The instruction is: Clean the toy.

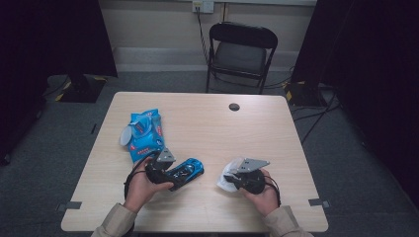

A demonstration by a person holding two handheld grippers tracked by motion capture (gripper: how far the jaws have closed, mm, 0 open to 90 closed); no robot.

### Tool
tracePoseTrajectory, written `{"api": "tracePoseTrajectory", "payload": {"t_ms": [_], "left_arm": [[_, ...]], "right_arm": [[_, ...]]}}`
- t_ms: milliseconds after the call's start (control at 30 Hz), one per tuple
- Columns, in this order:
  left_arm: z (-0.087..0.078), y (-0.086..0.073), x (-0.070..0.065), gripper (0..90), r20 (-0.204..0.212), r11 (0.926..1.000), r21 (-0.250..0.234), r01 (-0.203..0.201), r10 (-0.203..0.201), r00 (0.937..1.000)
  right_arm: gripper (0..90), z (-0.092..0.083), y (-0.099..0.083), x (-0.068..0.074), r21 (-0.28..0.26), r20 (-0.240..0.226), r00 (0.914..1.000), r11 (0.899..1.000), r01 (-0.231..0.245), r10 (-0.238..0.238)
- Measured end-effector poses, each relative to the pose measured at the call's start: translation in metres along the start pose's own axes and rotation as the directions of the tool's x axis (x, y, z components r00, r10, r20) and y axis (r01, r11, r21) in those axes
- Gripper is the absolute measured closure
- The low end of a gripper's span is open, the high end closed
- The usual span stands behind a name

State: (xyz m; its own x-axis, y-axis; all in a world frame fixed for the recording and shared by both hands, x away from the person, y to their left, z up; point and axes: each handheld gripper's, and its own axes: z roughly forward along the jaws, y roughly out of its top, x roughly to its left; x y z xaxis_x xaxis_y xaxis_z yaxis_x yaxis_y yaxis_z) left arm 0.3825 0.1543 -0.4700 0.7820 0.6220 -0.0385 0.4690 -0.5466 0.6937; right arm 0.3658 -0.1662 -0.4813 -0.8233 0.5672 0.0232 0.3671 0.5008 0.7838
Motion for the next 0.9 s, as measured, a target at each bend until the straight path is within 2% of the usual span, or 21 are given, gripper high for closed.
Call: {"api": "tracePoseTrajectory", "payload": {"t_ms": [100, 400, 467, 533, 733, 833, 900], "left_arm": [[0.010, 0.000, 0.000, 17.4, 0.018, 0.9999, 0.016, 0.000, -0.001, 0.9998], [0.030, -0.001, 0.000, 17.2, 0.013, 0.9970, 0.065, -0.041, 0.040, 0.9991], [0.033, -0.002, 0.000, 15.9, 0.012, 0.9978, 0.050, -0.043, 0.043, 0.9990], [0.034, -0.001, -0.001, 18.6, 0.016, 0.9979, 0.045, -0.046, 0.045, 0.9989], [0.035, 0.000, -0.003, 19.4, 0.002, 0.9984, 0.050, -0.027, 0.026, 0.9996], [0.034, 0.001, -0.004, 19.6, 0.002, 0.9992, 0.040, 0.005, -0.005, 1.0000], [0.031, 0.004, -0.005, 19.7, -0.004, 0.9996, 0.028, 0.007, -0.007, 1.0000]], "right_arm": [[86.5, -0.001, -0.003, -0.003, 0.005, 0.005, 0.9999, 1.000, -0.016, 0.016], [86.4, -0.005, -0.007, -0.007, -0.003, 0.014, 0.9997, 1.000, -0.022, 0.022], [86.4, -0.006, -0.008, -0.008, -0.003, 0.013, 0.9996, 1.000, -0.025, 0.025], [86.5, -0.007, -0.008, -0.008, -0.006, 0.012, 0.9996, 1.000, -0.026, 0.026], [86.4, -0.008, -0.008, -0.008, -0.011, 0.012, 0.9997, 1.000, -0.023, 0.023], [86.4, -0.008, -0.008, -0.009, -0.013, 0.013, 0.9996, 1.000, -0.027, 0.027], [86.5, -0.008, -0.007, -0.009, -0.014, 0.016, 0.9995, 1.000, -0.028, 0.028]]}}
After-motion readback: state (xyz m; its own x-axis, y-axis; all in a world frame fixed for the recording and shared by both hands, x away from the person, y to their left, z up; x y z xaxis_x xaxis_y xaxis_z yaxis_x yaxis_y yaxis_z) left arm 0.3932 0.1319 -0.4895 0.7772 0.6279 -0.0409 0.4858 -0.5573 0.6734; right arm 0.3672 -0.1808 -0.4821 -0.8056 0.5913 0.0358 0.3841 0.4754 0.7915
